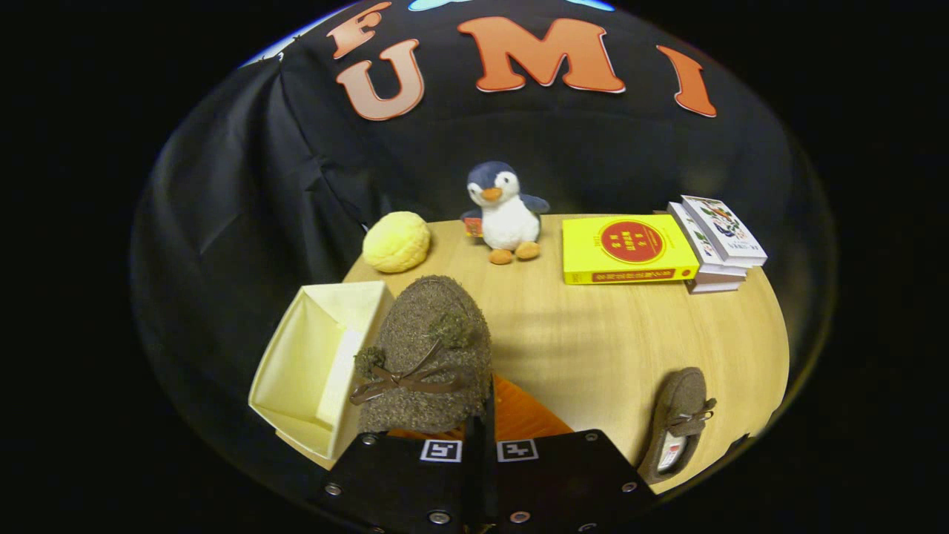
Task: Open the storage box then place both shoes into the box .Put the left shoe in first, then the right shoe, with the right side of both shoes facing outward in a uniform manner.
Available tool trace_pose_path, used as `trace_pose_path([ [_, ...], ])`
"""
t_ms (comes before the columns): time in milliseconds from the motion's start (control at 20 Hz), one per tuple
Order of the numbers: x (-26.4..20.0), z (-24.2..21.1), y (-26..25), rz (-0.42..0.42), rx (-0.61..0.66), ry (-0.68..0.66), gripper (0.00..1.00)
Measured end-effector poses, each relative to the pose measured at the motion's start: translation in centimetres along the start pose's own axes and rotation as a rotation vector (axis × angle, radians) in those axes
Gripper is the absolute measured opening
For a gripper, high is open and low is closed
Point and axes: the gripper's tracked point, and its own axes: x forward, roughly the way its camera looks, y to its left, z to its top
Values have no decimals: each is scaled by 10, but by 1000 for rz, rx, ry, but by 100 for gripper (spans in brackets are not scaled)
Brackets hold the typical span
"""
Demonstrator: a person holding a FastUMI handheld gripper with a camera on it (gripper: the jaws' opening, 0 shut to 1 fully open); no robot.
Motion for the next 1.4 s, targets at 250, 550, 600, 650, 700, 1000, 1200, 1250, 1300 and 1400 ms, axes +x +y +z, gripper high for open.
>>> trace_pose_path([
  [250, 18, 6, 87, 70, -31, 51, 3],
  [550, 75, -11, 158, 72, -71, 127, 3],
  [600, 86, -17, 160, 42, -86, 136, 3],
  [650, 96, -26, 162, 19, -97, 163, 3],
  [700, 107, -37, 168, 9, -98, 192, 3],
  [1000, 150, -75, 184, -35, -60, 357, 6],
  [1200, 149, -102, 192, 3, -50, 472, 21],
  [1250, 146, -99, 191, 20, -60, 460, 24],
  [1300, 146, -98, 190, 34, -73, 448, 25],
  [1400, 125, -93, 195, 80, -83, 428, 36],
])
